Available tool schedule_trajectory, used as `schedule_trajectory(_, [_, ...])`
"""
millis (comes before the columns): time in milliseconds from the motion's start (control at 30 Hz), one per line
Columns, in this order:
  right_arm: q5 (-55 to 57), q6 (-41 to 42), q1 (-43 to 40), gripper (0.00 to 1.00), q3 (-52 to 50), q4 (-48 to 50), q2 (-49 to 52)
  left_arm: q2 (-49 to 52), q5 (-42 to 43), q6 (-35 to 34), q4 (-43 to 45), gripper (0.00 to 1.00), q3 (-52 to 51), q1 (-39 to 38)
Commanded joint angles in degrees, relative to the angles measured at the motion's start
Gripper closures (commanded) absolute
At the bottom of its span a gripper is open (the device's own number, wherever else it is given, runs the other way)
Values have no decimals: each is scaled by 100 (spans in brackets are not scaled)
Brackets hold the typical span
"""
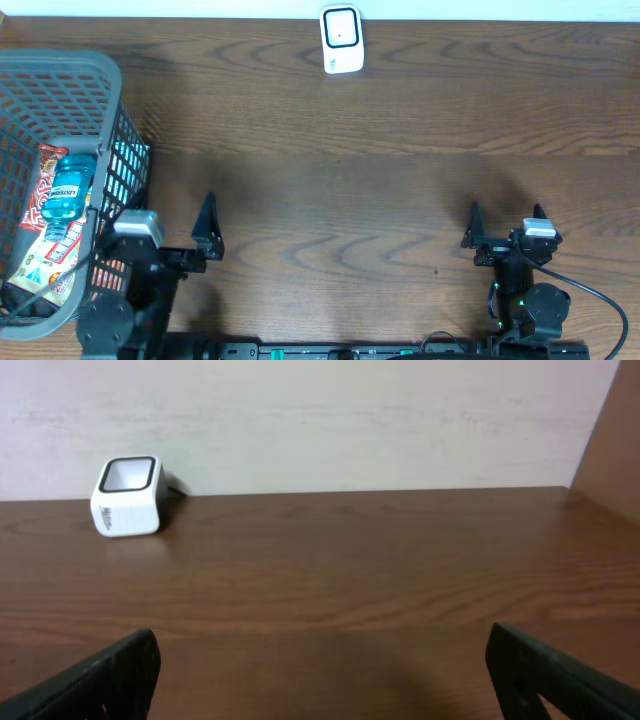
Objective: Scan the item barcode
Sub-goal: 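Move the left gripper over the basket toward the Listerine bottle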
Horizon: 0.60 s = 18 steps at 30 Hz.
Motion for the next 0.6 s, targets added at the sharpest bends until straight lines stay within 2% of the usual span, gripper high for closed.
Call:
schedule_trajectory(0, [-28,76,44,1,-9,-20,-7,531,94,-50,-254,2,686,-22])
schedule_trajectory(200, [-31,76,44,1,-9,-20,-7,1217,398,-28,-857,2,1556,-22])
schedule_trajectory(567, [-28,76,44,1,-9,-20,-7,1661,326,120,-1121,2,1539,-22])
